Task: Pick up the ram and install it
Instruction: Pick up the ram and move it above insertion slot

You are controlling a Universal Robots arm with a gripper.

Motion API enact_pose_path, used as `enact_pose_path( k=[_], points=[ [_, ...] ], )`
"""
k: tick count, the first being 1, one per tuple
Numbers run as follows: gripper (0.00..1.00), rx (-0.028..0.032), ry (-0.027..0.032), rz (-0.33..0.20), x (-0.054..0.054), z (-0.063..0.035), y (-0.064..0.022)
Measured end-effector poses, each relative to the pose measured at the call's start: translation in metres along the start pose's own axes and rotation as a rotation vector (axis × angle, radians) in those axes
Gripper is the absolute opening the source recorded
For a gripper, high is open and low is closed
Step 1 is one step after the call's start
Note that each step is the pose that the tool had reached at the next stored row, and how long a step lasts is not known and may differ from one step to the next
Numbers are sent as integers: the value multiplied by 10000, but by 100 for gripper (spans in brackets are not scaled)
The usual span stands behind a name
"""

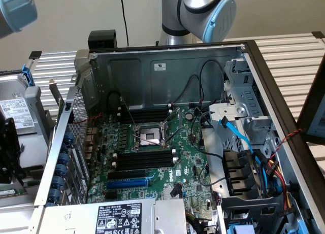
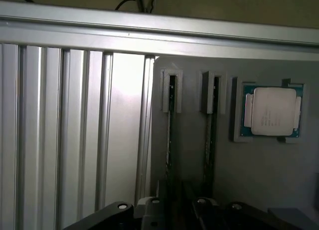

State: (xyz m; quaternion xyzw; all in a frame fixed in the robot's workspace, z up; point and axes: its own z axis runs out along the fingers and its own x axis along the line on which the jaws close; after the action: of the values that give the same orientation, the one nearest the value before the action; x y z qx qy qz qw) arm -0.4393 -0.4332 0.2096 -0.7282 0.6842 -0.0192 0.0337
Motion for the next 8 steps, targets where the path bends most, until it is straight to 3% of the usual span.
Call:
enact_pose_path(
  k=[8],
  points=[
    [26,2,-1,4,1,74,5]
  ],
)
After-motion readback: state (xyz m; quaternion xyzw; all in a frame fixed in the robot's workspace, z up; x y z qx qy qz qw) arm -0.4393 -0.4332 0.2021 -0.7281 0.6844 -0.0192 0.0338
